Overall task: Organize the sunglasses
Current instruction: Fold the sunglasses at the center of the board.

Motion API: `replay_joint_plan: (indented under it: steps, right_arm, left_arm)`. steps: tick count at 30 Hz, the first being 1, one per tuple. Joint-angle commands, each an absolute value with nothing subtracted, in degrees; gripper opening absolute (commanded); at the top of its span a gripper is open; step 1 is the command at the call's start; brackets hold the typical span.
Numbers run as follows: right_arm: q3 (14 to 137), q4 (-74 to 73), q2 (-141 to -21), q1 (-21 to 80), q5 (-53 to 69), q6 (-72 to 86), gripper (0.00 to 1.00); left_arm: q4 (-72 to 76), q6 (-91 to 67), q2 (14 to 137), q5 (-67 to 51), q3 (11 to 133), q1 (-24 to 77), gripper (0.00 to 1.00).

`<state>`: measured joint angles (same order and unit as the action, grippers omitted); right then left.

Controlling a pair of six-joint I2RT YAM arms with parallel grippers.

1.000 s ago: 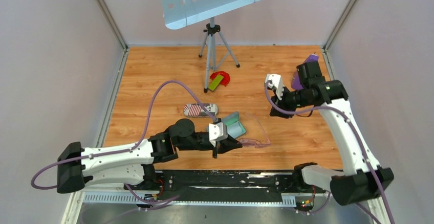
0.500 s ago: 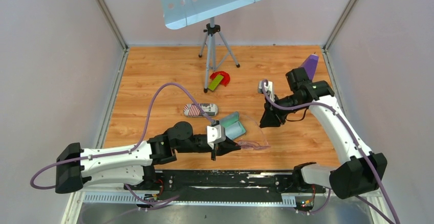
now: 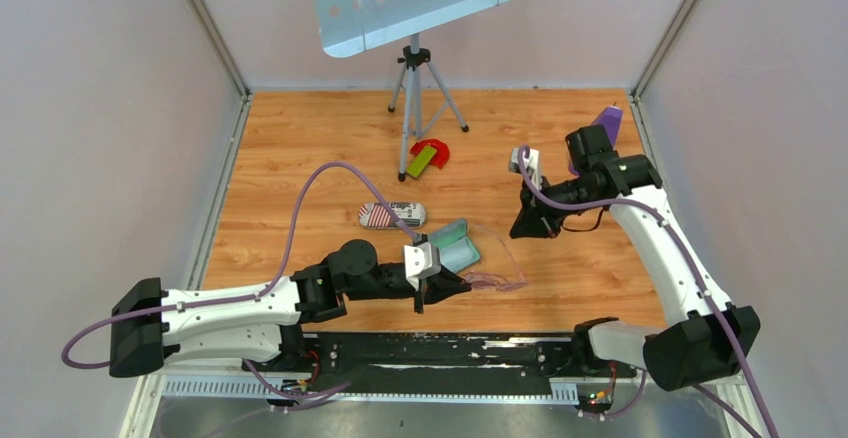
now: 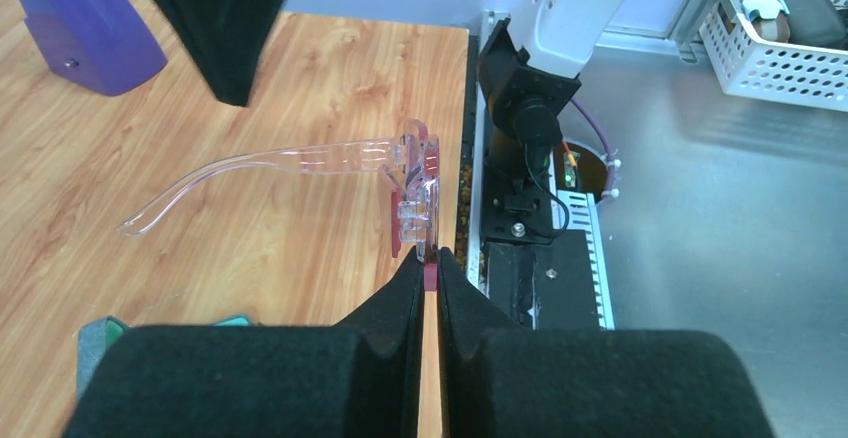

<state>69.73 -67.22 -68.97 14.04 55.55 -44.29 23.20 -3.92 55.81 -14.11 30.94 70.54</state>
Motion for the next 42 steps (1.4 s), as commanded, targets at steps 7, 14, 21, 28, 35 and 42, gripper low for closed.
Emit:
replay_joint_plan:
  steps: [7,14,21,28,35,42]
  right_arm:
    - [66.6,-55.9,-75.03,13.78,42.63,-35.47,0.1]
    - [66.97,-62.42,-73.08,16.56,55.97,-42.1,0.15]
    - [68.52,-70.34,-70.76,18.62,65.18,-48.18,0.18]
    - [66.02,-72.5,-68.91,18.83,66.07,-50.16,0.19]
    - [67.17,-73.05,-68.2,18.96,66.99,-50.97,0.2]
    - [67.6,-72.11,-68.03,18.89,64.84,-50.77,0.23]
  left_arm:
    - [24.51,-4.32,54.05,-14.96,32.48,70.93,0.0]
    - [27.21,-4.24,56.15,-13.6,32.44,70.93,0.0]
    - [30.85,-3.95,57.57,-8.87,30.79,70.97,0.0]
    - [35.67,-5.41,56.95,-4.27,27.79,70.93,0.0]
    - [37.26,-6.45,58.22,-3.39,26.54,70.93,0.0]
    - [39.75,-7.51,58.61,-3.24,25.76,70.93,0.0]
